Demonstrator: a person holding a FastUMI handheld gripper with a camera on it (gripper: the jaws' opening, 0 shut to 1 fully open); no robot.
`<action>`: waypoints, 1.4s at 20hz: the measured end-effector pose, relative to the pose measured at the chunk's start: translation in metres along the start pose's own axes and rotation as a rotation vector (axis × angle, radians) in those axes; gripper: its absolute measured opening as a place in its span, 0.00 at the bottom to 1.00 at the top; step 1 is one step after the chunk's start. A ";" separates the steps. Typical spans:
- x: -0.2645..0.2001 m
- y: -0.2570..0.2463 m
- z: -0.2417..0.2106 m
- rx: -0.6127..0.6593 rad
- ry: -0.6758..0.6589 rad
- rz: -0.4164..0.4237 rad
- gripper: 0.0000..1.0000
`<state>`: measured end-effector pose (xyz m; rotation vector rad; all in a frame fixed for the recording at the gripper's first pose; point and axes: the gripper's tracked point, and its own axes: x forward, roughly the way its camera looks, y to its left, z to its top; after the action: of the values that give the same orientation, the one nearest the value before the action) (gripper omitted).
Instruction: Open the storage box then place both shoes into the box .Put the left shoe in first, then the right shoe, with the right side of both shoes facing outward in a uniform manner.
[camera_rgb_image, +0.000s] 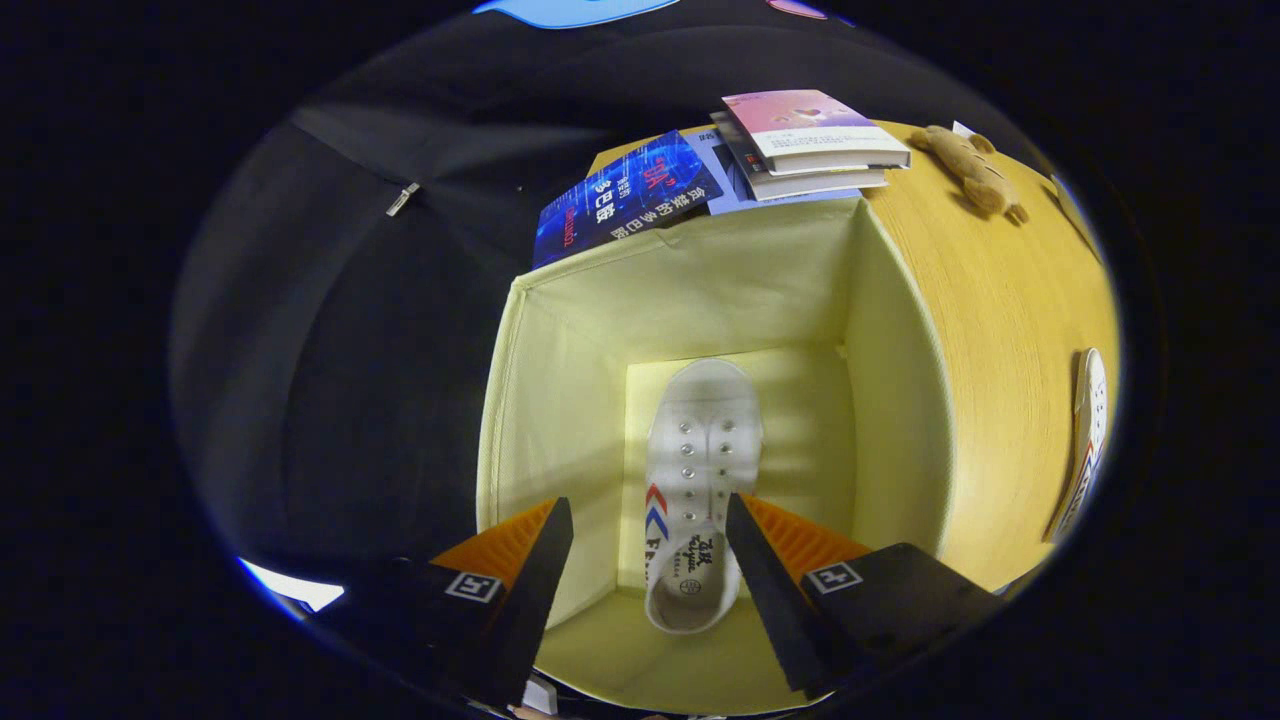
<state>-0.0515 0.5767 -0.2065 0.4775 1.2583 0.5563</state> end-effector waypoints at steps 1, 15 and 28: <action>-0.005 0.000 0.001 0.003 -0.005 0.012 0.96; -0.174 -0.116 0.041 -0.038 -0.165 0.082 0.96; -0.211 -0.418 -0.004 0.169 -0.092 -0.287 0.96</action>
<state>-0.0459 0.1199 -0.3084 0.4484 1.2640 0.1850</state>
